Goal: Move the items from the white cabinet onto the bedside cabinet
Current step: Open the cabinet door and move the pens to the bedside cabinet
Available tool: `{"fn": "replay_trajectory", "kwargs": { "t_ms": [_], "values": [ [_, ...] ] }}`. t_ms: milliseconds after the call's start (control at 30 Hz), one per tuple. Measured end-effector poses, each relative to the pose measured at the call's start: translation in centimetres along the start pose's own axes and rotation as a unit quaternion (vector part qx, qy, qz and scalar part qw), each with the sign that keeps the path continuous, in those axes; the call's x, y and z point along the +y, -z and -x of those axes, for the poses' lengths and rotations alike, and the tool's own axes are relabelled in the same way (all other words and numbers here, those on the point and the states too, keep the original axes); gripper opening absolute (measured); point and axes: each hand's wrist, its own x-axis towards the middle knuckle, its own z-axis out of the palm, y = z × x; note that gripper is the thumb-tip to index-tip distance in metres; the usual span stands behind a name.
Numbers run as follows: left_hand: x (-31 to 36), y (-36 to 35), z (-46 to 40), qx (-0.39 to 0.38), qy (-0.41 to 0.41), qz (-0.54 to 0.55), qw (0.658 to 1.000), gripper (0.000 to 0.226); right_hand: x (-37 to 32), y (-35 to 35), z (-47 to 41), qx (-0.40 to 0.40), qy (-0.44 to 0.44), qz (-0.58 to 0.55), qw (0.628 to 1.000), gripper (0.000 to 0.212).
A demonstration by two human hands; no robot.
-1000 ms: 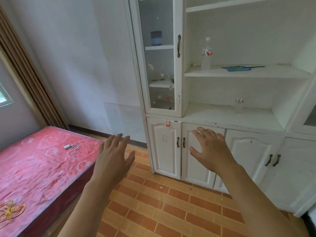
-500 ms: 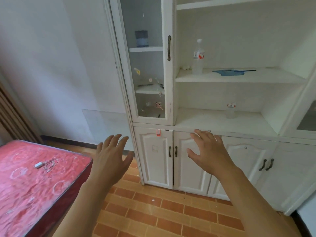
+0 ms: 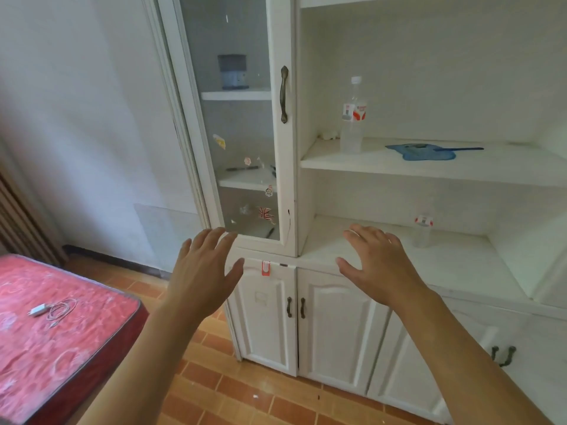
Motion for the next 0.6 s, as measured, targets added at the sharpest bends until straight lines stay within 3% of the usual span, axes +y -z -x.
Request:
{"fn": "replay_trajectory", "kwargs": {
  "t_ms": [267, 600],
  "values": [
    [2.6, -2.5, -7.9, 0.013, 0.015, -0.019, 1.000, 0.055, 5.0, -0.5, -8.0, -0.016, 0.042, -0.012, 0.999, 0.070],
    [2.0, -3.7, -17.1, 0.054, -0.012, -0.032, 0.998, 0.052, 6.6, -1.4, -16.6, 0.002, 0.064, -0.019, 0.998, 0.072]
  ]
}}
